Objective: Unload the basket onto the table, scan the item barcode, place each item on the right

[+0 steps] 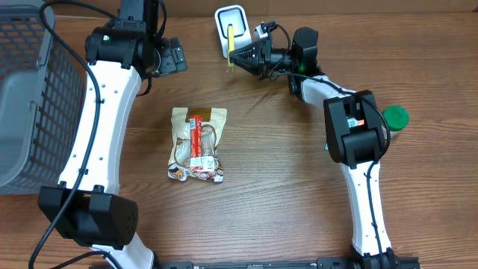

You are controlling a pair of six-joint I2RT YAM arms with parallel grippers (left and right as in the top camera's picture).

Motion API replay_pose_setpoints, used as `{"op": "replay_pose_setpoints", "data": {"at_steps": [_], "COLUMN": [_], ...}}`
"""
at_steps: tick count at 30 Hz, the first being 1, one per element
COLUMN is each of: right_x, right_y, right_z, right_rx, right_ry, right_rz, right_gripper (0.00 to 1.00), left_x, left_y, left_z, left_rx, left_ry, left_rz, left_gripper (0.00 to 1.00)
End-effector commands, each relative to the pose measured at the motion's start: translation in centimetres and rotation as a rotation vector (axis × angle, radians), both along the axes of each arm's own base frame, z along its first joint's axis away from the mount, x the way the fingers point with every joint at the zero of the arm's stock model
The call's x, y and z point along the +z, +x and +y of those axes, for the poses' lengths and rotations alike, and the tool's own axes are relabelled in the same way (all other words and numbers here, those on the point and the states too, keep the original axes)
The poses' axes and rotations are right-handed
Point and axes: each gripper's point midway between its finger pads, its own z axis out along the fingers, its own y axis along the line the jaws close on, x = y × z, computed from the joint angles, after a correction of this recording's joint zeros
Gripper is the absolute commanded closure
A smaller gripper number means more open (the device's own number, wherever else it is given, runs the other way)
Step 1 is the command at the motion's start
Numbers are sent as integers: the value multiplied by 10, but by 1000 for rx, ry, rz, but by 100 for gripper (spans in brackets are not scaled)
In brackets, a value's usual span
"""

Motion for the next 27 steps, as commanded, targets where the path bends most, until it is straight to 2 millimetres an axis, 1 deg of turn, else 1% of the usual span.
{"op": "replay_pose_setpoints", "data": {"at_steps": [1, 4, 6, 7, 9, 11, 13, 15, 20, 22, 23, 25, 27], "right_x": [20, 59, 84, 93, 102, 102, 97, 97, 106, 105, 100, 76, 52], "right_y": [10, 19, 25, 30, 37, 40, 40, 43, 63, 73, 78, 86, 89], "right_z": [0, -2, -4, -6, -8, -6, 0, 0, -15, -23, -24, -21, -15], "right_rx": [-43, -114, -167, -203, -260, -280, -279, -295, -432, -493, -518, -548, -550], "right_ry": [67, 199, 317, 369, 423, 438, 424, 434, 527, 554, 549, 487, 415], "right_rz": [235, 201, 233, 233, 223, 233, 263, 267, 271, 287, 313, 407, 498], "right_gripper": [97, 97, 97, 97, 97, 97, 97, 97, 97, 97, 97, 97, 96], "left_x": [19, 18, 19, 19, 18, 19, 18, 19, 19, 19, 19, 18, 19], "left_y": [-1, -1, -1, -1, -1, -1, -1, -1, -1, -1, -1, -1, -1], "left_z": [0, 0, 0, 0, 0, 0, 0, 0, 0, 0, 0, 0, 0], "left_rx": [-12, -12, -12, -12, -12, -12, -12, -12, -12, -12, -12, -12, -12], "left_ry": [6, 6, 6, 6, 6, 6, 6, 6, 6, 6, 6, 6, 6], "left_rz": [-46, -45, -46, -46, -45, -46, -45, -46, -46, -46, -46, -45, -46], "left_gripper": [0, 0, 0, 0, 0, 0, 0, 0, 0, 0, 0, 0, 0]}}
